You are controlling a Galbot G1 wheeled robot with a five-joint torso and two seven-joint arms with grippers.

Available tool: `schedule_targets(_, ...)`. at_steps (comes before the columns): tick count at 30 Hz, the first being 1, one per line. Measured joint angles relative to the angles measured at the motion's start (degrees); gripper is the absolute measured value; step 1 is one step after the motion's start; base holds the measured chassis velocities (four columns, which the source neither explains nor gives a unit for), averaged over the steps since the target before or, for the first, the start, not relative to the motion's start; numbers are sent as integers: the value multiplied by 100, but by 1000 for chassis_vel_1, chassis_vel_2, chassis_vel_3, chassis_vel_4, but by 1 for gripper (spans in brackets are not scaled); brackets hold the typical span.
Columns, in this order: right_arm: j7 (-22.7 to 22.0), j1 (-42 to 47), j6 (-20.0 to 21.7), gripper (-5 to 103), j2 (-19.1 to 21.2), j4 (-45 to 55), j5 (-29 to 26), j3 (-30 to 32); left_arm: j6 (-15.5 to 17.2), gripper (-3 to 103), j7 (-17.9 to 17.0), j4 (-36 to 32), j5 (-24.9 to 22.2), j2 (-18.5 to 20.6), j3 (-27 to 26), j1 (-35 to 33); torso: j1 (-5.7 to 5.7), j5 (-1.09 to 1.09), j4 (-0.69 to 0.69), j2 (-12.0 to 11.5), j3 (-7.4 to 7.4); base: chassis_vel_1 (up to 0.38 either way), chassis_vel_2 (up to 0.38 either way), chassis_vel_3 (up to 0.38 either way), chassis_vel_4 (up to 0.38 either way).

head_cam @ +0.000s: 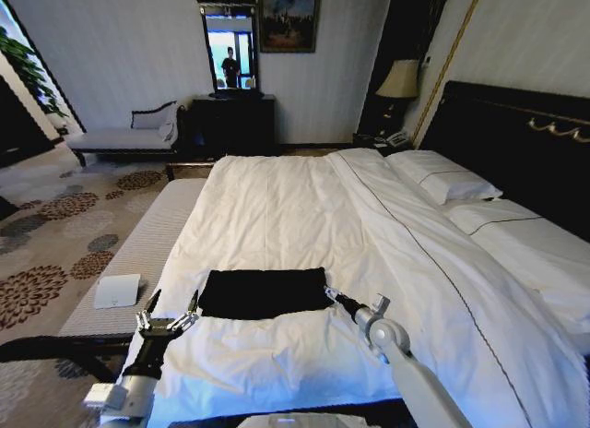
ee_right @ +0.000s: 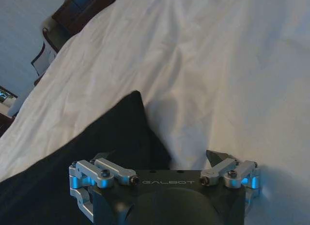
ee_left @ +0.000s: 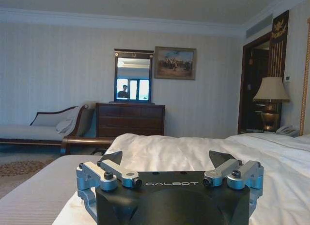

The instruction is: Fold the clothes on the bed.

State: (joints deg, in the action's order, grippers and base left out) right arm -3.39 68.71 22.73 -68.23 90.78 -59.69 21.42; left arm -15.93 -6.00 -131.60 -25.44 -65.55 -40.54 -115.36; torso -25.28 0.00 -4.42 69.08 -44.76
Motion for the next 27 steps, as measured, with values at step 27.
schedule_targets(27, 236, -551, 108, 71, -301, -665, -1, -374, 7, 100, -2, 5, -2, 2, 3, 2, 0, -1, -1, 0, 0, 0, 0, 0, 0)
